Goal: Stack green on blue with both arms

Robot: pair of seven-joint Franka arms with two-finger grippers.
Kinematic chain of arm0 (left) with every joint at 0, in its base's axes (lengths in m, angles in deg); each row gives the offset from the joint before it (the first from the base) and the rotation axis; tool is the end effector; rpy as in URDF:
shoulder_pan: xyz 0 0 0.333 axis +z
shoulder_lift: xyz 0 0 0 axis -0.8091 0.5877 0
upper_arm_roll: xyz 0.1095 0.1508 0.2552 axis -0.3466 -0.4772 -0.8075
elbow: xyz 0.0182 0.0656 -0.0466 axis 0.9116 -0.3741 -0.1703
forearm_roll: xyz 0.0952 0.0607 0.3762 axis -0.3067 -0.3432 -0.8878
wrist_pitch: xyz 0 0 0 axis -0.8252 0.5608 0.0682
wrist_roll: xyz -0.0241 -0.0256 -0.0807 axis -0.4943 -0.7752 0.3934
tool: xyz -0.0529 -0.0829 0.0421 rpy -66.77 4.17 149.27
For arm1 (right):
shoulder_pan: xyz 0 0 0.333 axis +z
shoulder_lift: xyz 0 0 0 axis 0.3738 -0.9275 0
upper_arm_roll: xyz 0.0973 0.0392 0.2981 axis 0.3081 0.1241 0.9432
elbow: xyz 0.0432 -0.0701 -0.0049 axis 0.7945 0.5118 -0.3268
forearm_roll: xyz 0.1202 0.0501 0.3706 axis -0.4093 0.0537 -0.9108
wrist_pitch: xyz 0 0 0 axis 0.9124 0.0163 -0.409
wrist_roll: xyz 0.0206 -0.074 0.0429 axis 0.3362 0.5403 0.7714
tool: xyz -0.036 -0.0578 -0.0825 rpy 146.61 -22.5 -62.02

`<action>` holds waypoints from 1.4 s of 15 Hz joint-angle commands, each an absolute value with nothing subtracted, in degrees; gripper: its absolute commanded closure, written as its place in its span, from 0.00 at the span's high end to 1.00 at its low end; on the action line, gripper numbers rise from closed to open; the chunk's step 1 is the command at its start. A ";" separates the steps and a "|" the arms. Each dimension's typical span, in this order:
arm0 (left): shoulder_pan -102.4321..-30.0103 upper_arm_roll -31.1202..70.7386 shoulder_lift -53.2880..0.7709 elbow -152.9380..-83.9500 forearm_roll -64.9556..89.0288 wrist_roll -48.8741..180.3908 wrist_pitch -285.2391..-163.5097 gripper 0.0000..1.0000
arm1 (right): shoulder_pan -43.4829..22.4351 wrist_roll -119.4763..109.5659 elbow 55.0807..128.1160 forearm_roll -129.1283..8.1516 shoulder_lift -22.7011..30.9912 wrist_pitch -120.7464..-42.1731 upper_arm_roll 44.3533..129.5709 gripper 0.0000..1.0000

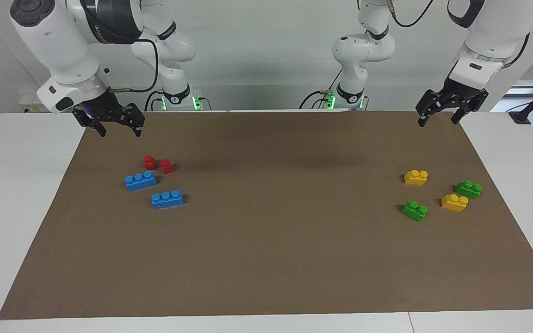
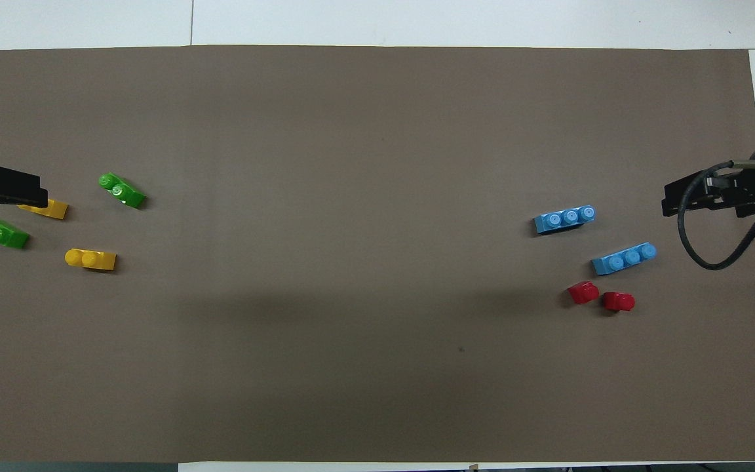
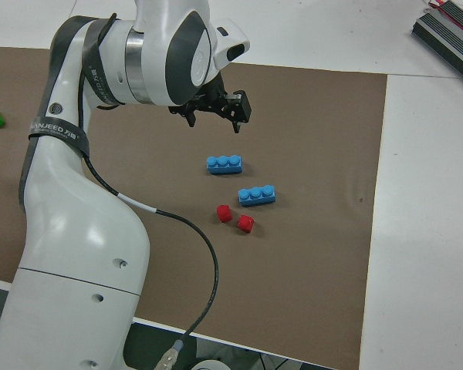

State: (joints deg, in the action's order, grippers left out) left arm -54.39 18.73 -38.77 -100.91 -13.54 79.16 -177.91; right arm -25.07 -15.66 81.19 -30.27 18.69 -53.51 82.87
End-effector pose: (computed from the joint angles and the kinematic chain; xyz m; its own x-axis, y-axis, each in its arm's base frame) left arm 0.5432 -0.0219 0.6388 0.9988 -0.0052 0.0489 -0.0049 -1.0000 -0.0060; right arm 0.5543 0.0005 0.5914 0.9959 -0.0458 -0.0784 -0.0462 -0.9989 -0.0037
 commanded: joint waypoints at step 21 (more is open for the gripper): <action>-53.39 18.63 -38.61 -106.98 -9.85 50.83 -186.26 1.00 | -29.68 -74.21 81.01 -48.78 7.54 -66.51 83.01 0.99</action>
State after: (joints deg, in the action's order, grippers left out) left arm -54.18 18.45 -38.87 -105.02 -11.38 58.53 -182.96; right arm -27.58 -71.07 82.39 -44.82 10.21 -65.25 82.75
